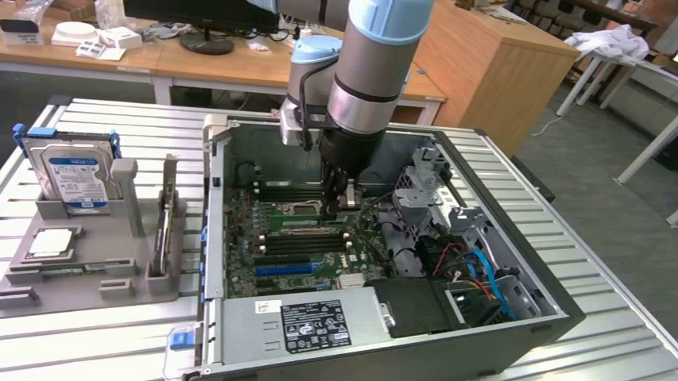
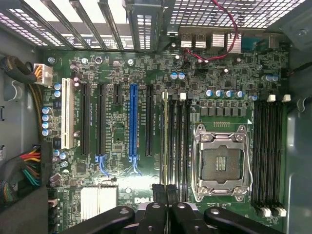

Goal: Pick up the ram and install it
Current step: 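Insert the ram into the slot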

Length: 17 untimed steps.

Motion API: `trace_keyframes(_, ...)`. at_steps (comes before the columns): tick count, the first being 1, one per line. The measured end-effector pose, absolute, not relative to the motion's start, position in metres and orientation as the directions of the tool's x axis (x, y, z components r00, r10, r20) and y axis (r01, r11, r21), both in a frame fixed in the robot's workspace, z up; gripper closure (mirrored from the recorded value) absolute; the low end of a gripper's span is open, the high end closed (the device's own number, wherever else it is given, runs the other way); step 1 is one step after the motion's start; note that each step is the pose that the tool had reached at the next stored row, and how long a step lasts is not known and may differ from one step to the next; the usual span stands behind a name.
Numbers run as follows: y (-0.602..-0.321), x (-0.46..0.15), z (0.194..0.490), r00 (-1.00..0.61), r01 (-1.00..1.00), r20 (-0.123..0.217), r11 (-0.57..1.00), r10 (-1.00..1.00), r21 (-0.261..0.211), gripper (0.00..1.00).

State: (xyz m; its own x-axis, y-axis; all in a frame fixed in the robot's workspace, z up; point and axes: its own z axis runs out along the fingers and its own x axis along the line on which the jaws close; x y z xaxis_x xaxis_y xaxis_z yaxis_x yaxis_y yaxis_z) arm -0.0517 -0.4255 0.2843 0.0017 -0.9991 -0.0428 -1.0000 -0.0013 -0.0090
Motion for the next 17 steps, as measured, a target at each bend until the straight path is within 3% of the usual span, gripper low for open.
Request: trace_keyframes(17, -0.426, -0.052, 0.267, 0.002, -1.0, -0.043, -0.001, -0.999, -0.009, 0.89)
